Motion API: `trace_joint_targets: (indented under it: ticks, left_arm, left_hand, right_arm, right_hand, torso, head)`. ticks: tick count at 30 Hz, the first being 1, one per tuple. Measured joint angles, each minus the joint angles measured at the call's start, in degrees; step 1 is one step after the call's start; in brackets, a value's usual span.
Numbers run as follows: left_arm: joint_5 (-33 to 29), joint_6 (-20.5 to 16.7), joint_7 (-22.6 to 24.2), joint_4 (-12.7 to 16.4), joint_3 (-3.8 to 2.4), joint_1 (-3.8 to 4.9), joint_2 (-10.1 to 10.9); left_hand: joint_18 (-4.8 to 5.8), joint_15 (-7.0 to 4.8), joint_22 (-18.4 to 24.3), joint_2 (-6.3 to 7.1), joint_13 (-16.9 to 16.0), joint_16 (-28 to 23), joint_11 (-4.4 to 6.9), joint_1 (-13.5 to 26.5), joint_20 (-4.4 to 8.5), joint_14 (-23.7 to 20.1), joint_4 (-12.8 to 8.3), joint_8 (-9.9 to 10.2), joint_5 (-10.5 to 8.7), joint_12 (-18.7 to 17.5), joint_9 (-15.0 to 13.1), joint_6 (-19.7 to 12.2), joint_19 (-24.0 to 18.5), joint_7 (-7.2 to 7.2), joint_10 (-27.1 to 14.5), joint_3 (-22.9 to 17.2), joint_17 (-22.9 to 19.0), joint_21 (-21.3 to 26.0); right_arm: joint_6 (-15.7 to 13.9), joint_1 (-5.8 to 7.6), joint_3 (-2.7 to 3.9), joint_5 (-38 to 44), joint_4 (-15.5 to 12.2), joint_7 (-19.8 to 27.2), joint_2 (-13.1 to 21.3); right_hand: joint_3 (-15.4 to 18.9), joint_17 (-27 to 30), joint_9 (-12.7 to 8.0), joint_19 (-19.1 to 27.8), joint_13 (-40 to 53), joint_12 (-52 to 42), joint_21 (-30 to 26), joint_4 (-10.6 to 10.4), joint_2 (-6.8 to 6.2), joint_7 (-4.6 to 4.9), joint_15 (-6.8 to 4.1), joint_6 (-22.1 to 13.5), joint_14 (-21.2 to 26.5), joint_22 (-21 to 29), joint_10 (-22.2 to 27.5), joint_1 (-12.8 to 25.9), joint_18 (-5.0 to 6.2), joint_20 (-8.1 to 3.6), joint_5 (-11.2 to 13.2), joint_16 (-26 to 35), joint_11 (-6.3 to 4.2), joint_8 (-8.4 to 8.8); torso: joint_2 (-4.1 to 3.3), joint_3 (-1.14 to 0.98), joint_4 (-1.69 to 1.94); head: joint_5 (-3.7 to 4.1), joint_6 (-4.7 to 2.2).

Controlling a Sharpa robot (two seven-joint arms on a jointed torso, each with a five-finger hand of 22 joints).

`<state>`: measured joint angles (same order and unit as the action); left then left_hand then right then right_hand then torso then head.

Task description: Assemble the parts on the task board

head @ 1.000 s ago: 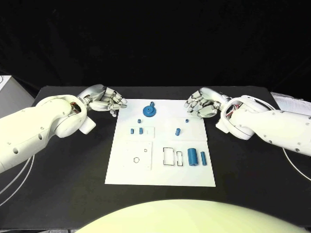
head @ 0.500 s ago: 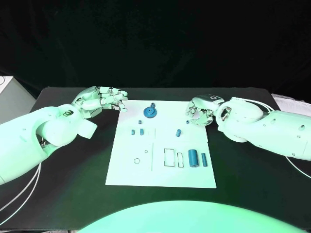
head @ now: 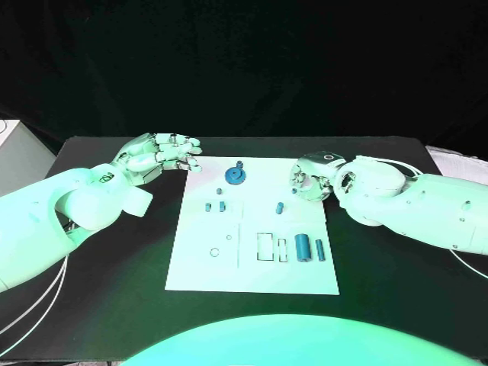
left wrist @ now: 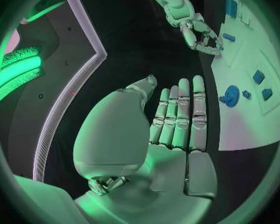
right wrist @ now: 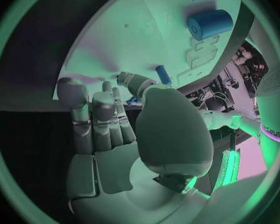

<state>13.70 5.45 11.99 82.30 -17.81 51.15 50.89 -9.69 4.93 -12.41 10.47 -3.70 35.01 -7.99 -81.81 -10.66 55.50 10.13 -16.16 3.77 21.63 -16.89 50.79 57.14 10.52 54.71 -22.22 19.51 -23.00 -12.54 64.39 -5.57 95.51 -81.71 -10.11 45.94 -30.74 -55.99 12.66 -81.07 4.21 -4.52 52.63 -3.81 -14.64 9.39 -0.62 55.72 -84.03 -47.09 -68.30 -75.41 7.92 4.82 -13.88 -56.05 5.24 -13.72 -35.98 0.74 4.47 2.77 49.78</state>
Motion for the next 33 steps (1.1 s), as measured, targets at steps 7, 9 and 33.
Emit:
trace_joint_targets:
  ticks: [7, 9, 33]
  left_arm:
    - [-0.62, 0.5, 0.11, 0.01, -0.01, -0.01, -0.03]
    - [-0.64, 0.62, 0.11, 0.02, -0.01, -0.01, -0.05]
    - [-0.2, 1.26, 0.01, 0.27, -0.01, -0.02, -0.13]
  left_hand:
    - [0.0, 0.0, 0.02, -0.22, 0.0, -0.09, 0.0, -0.22, 0.0, 0.0, -0.17, 0.0, 0.0, -0.22, 0.0, 0.0, 0.0, 0.0, 0.0, -0.17, 0.06, 0.0]
    - [0.0, 0.0, 0.07, -0.22, 0.0, -0.23, 0.0, -0.22, 0.0, 0.0, -0.17, 0.0, 0.0, -0.21, 0.0, 0.0, 0.0, 0.0, 0.0, -0.17, 0.06, 0.0]
    - [0.01, 0.0, 0.26, -0.22, -0.01, -0.51, 0.0, -0.22, -0.2, -0.01, -0.33, 0.0, 0.0, -0.82, 0.04, 0.21, 0.2, 0.21, 0.0, -0.33, 0.24, 0.25]
  right_arm:
    - [0.5, -0.28, -0.05, 0.33, 0.11, -0.25, -0.45]
    - [0.48, -0.35, -0.01, 0.4, 0.28, -0.27, -0.62]
    - [-0.76, -1.2, 0.37, 1.06, 1.41, -0.85, -2.04]
  right_hand:
    - [-0.76, -1.8, 0.46, -0.24, 0.07, 0.02, 2.89, -0.07, 0.4, -0.32, 0.0, 0.74, 0.0, -3.18, -0.9, -0.4, 0.0, -0.06, -0.23, -2.71, -0.27, 0.0]
    - [-0.87, -2.51, 0.63, -0.6, 0.21, 0.01, 4.51, -0.12, 0.53, -0.23, 0.0, 0.92, 0.0, -5.01, -1.01, -0.53, -0.87, -0.19, -0.23, -3.69, -0.37, 0.0]
    - [-5.89, -6.29, 3.61, -1.34, 1.22, 0.0, 13.61, 1.91, 2.82, -1.86, -0.42, 4.52, 0.0, -15.39, -4.58, -2.78, -1.47, -0.54, 4.49, -10.53, -1.28, -2.24]
  torso:
    - [0.02, 0.03, 0.01]
    - [0.04, 0.04, 0.02]
    - [0.05, 0.07, 0.0]
  head:
    - [0.07, 0.06]
    - [0.07, 0.07]
    - [0.02, 0.22]
